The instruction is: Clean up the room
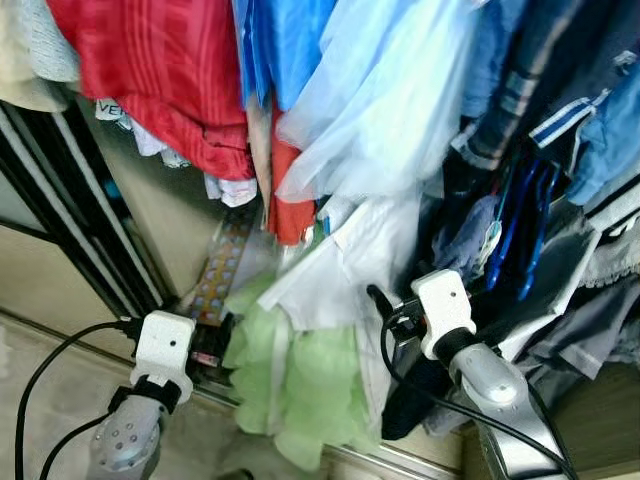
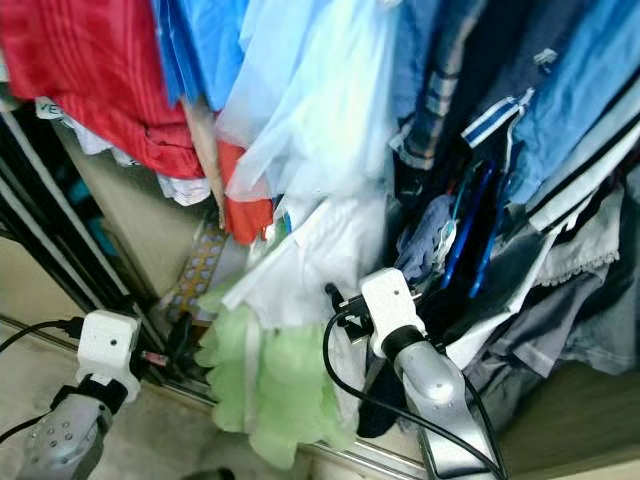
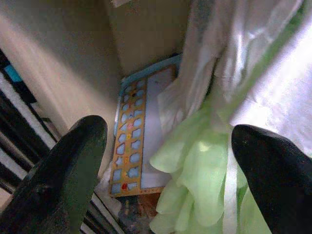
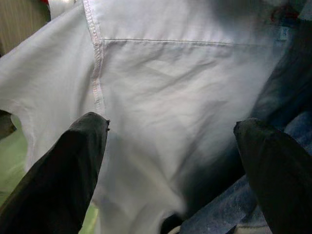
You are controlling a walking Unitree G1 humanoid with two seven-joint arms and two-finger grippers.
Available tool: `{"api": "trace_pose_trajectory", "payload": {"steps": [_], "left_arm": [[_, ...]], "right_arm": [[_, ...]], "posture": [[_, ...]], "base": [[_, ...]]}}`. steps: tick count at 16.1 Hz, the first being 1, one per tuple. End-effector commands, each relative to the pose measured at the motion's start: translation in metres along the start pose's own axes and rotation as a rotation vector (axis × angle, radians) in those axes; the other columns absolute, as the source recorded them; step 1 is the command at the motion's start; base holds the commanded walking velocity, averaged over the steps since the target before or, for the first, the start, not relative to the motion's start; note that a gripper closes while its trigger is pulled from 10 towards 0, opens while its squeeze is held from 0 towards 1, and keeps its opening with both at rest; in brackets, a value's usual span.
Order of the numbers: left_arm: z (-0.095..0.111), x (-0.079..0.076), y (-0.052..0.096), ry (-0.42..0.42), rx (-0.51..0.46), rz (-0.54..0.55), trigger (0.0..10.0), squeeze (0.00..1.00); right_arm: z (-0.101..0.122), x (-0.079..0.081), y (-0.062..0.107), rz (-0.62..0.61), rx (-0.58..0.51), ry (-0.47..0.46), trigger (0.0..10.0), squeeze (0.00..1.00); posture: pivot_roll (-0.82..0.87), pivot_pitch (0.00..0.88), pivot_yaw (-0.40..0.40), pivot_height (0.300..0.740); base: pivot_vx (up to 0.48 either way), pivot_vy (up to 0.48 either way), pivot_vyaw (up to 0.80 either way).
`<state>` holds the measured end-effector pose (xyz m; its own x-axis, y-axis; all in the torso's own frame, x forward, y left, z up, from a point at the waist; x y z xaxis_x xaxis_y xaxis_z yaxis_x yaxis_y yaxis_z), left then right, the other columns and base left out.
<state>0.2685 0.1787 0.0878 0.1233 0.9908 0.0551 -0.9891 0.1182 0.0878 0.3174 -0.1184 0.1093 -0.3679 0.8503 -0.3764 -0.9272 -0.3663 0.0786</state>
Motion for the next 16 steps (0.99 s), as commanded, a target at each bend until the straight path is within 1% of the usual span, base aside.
{"api": "trace_pose_trajectory", "payload": {"steps": [1, 2, 3, 4, 5, 6, 7, 8, 9, 10, 11, 12, 13, 14, 16], "left_arm": [[0.006, 0.004, 0.005, 0.03, -0.024, 0.031, 10.0, 0.0], [-0.005, 0.0, 0.008, 0.068, 0.0, 0.048, 10.0, 0.0], [-0.012, -0.004, 0.008, 0.076, 0.018, 0.068, 10.0, 0.0], [-0.012, -0.012, 0.007, 0.076, 0.001, 0.063, 10.0, 0.0], [-0.012, -0.012, 0.005, 0.063, -0.019, 0.084, 10.0, 0.0], [-0.015, -0.007, 0.004, 0.079, -0.012, 0.124, 10.0, 0.0], [-0.018, 0.0, 0.003, 0.094, -0.009, 0.16, 10.0, 0.0], [-0.019, 0.002, 0.003, 0.095, -0.009, 0.16, 10.0, 0.0], [-0.021, 0.001, 0.004, 0.11, -0.006, 0.139, 10.0, 0.0], [-0.022, -0.002, 0.006, 0.097, -0.003, 0.11, 10.0, 0.0], [-0.025, -0.005, 0.009, 0.095, 0.004, 0.065, 10.0, 0.0], [-0.027, -0.002, 0.01, 0.061, 0.01, 0.075, 10.0, 0.0], [-0.032, 0.0, 0.012, 0.057, 0.025, 0.092, 10.0, 0.0], [-0.033, -0.002, 0.013, 0.076, 0.032, 0.083, 10.0, 0.0], [-0.033, -0.008, 0.013, 0.077, 0.026, 0.058, 10.0, 0.0]], "right_arm": [[0.01, -0.004, -0.001, 0.006, -0.031, -0.021, 10.0, 0.0], [0.001, -0.011, -0.002, -0.04, 0.0, -0.034, 10.0, 0.0], [-0.003, -0.014, -0.002, -0.075, 0.008, -0.01, 10.0, 0.0], [-0.003, -0.008, 0.001, -0.072, -0.012, 0.021, 10.0, 0.0], [-0.009, -0.007, 0.001, -0.109, 0.012, 0.001, 10.0, 0.0], [-0.011, -0.008, 0.001, -0.12, 0.021, -0.007, 10.0, 0.0], [-0.009, -0.013, 0.003, -0.151, 0.012, -0.02, 10.0, 0.0], [-0.011, -0.017, 0.005, -0.177, 0.016, -0.019, 10.0, 0.0], [-0.015, -0.024, 0.015, -0.203, 0.004, -0.046, 10.0, 0.0], [-0.021, -0.028, 0.022, -0.214, 0.02, -0.033, 10.0, 0.0], [-0.032, -0.033, 0.033, -0.236, 0.061, -0.028, 10.0, 0.0], [-0.037, -0.034, 0.039, -0.247, 0.085, -0.02, 10.0, 0.0], [-0.041, -0.031, 0.045, -0.245, 0.104, -0.007, 10.0, 0.0], [-0.042, -0.027, 0.047, -0.238, 0.107, 0.004, 10.0, 0.0], [-0.045, -0.021, 0.05, -0.235, 0.107, -0.009, 10.0, 0.0]], "posture": [[0.1, 0.156, -0.041, 0.74], [0.11, 0.135, -0.046, 0.74], [0.11, 0.122, -0.052, 0.74], [0.1, 0.076, -0.059, 0.74], [0.1, 0.045, -0.059, 0.74], [0.1, 0.016, -0.057, 0.74], [0.09, 0.0, -0.047, 0.74], [0.09, 0.0, -0.04, 0.74], [0.08, 0.0, -0.031, 0.74], [0.07, 0.0, -0.026, 0.74], [0.05, 0.003, -0.019, 0.74], [0.05, 0.017, -0.016, 0.74], [0.04, 0.036, -0.007, 0.74], [0.04, 0.041, -0.001, 0.74], [0.04, 0.032, 0.003, 0.74]], "base": [[0.0, 0.0, 0.0], [0.0, 0.0, 0.0], [0.0, 0.0, 0.0], [0.0, 0.0, 0.0], [0.0, 0.0, 0.0], [0.0, 0.0, 0.0], [0.0, 0.0, 0.0], [0.0, 0.0, 0.0], [0.0, 0.0, 0.0], [0.0, 0.0, 0.0], [0.0, 0.0, 0.0], [0.0, 0.0, 0.0], [0.0, 0.0, 0.0], [0.0, 0.0, 0.8], [0.0, 0.0, 0.8]]}}
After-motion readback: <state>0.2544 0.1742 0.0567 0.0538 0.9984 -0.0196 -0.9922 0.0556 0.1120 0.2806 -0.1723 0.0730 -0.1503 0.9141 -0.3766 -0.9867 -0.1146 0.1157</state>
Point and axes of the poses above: a point about 5 cm out from each wrist's last joint towards the gripper, its own y axis pointing back from the gripper into the wrist, its own z axis along the axis of the wrist's last joint, x = y × z, the point moved 5 cm from there along -y, pointing out of the wrist towards the gripper, and after that the axes turned 7 degrees about y, right-handed, at the moved point
